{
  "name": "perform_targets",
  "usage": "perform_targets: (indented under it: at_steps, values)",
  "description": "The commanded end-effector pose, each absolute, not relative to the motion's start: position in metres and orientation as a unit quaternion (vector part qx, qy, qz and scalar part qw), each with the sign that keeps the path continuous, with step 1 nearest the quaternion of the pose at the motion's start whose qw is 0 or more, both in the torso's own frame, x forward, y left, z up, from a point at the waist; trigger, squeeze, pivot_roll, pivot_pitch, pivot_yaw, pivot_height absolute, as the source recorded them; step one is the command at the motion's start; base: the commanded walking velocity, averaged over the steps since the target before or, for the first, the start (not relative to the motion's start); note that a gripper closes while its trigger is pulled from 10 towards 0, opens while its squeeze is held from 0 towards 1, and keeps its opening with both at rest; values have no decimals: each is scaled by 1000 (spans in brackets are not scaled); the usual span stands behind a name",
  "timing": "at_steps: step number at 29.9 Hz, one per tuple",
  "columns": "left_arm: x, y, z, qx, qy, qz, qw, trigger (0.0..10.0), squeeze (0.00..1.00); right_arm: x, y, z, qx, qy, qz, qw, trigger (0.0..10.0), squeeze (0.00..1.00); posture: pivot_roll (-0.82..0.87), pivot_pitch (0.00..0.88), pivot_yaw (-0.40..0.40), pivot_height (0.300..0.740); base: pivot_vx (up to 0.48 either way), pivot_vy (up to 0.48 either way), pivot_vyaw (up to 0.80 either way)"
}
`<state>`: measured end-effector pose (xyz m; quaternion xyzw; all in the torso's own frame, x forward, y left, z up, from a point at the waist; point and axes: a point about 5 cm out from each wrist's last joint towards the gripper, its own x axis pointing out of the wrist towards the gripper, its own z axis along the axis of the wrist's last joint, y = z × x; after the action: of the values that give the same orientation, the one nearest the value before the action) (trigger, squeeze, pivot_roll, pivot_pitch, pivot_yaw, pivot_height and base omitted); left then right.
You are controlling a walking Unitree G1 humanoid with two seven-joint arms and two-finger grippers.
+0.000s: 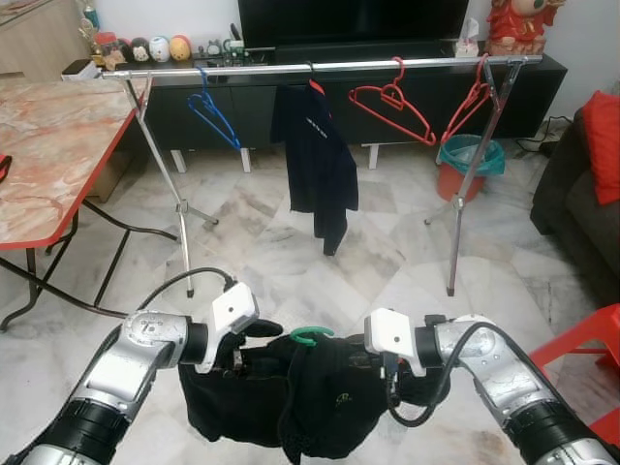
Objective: Hang hanger
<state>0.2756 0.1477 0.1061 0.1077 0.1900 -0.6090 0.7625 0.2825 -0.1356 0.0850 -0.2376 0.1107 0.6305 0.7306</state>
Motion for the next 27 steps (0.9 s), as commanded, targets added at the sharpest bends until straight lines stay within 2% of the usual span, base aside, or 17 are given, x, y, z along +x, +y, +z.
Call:
perform_targets:
  at_steps: [1,27]
  values:
    - [270,144,105,106,195,-626,748,0,0,286,-126,97,-240,77,633,732,10000,0,-40,0,71,740,0,0,0]
    - [265,143,107,86,201,-632,744,0,0,287,-125,98,-232,72,629,738,10000,0,-36,2,72,740,0,0,0]
